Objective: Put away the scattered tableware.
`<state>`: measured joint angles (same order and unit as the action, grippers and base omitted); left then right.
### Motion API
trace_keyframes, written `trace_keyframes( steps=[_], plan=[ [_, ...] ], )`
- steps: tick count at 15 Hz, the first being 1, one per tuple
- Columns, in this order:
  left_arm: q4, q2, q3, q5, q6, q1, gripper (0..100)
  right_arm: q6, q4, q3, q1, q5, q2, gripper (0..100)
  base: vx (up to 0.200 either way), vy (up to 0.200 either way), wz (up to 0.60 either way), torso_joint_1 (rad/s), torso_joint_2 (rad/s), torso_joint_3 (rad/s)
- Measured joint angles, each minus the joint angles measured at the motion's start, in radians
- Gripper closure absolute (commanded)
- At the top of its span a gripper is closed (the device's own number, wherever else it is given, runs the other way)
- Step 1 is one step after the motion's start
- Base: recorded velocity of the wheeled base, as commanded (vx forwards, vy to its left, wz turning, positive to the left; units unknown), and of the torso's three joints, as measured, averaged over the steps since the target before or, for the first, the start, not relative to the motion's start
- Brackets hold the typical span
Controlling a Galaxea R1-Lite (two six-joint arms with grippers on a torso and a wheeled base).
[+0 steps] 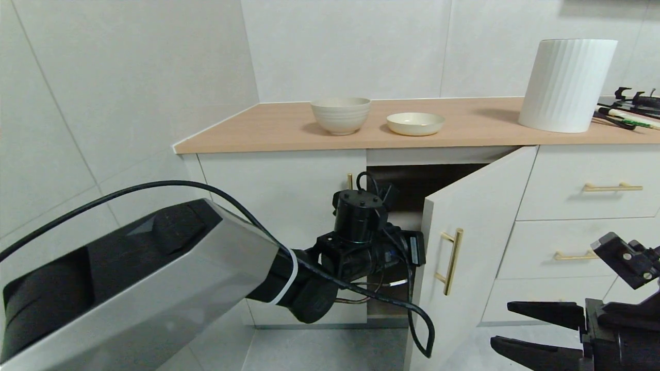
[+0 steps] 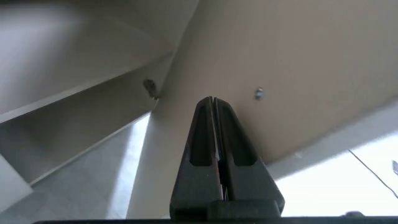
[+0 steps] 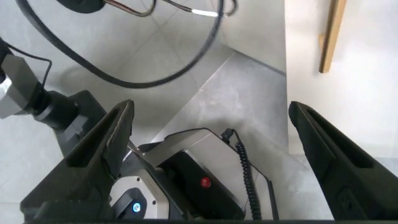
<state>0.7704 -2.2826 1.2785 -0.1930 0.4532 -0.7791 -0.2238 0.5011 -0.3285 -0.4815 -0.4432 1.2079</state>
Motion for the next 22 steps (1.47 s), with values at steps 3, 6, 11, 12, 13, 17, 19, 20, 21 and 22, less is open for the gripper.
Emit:
trace_keyframes(
  steps=[3,6,11,12,13,17,19,20,21,22],
  plan=[
    [0.001,0.005,0.005,0.011,0.0,-0.063,100,-0.001,0.0,-0.001,-0.009,-0.028,-0.029,0,0.0,0.0,0.0,0.0,0.0,0.0],
    [0.016,0.08,-0.055,-0.114,0.009,-0.174,100,-0.005,-0.029,-0.005,-0.027,-0.143,-0.13,0,0.0,0.0,0.0,0.0,0.0,0.0],
    [0.062,0.21,-0.194,-0.198,0.012,-0.238,100,-0.006,-0.331,-0.128,-0.071,-0.302,-0.377,0,0.0,0.0,0.0,0.0,0.0,0.0],
    [0.062,0.219,-0.21,-0.155,0.01,-0.216,100,-0.006,-0.332,-0.136,-0.073,-0.297,-0.385,0,0.0,0.0,0.0,0.0,0.0,0.0],
    [0.066,0.23,-0.226,-0.113,0.008,-0.176,100,-0.006,-0.332,-0.14,-0.072,-0.279,-0.381,0,0.0,0.0,0.0,0.0,0.0,0.0],
    [0.062,0.352,-0.351,-0.064,-0.003,-0.044,100,-0.003,-0.323,-0.156,-0.071,-0.13,-0.303,0,0.0,0.0,0.0,0.0,0.0,0.0],
    [0.06,0.461,-0.467,-0.058,-0.054,0.024,100,-0.001,-0.321,-0.185,-0.071,-0.096,-0.25,0,0.0,0.0,0.0,0.0,0.0,0.0],
    [0.057,0.518,-0.528,-0.055,-0.085,0.061,100,0.0,-0.322,-0.203,-0.071,-0.091,-0.225,0,0.0,0.0,0.0,0.0,0.0,0.0],
    [0.055,0.576,-0.589,-0.052,-0.109,0.109,100,0.0,-0.322,-0.223,-0.07,-0.089,-0.196,0,0.0,0.0,0.0,0.0,0.0,0.0],
    [0.047,0.634,-0.641,-0.049,-0.123,0.158,100,0.002,-0.321,-0.243,-0.066,-0.087,-0.167,0,0.0,0.0,0.0,0.0,0.0,0.0]
  ],
)
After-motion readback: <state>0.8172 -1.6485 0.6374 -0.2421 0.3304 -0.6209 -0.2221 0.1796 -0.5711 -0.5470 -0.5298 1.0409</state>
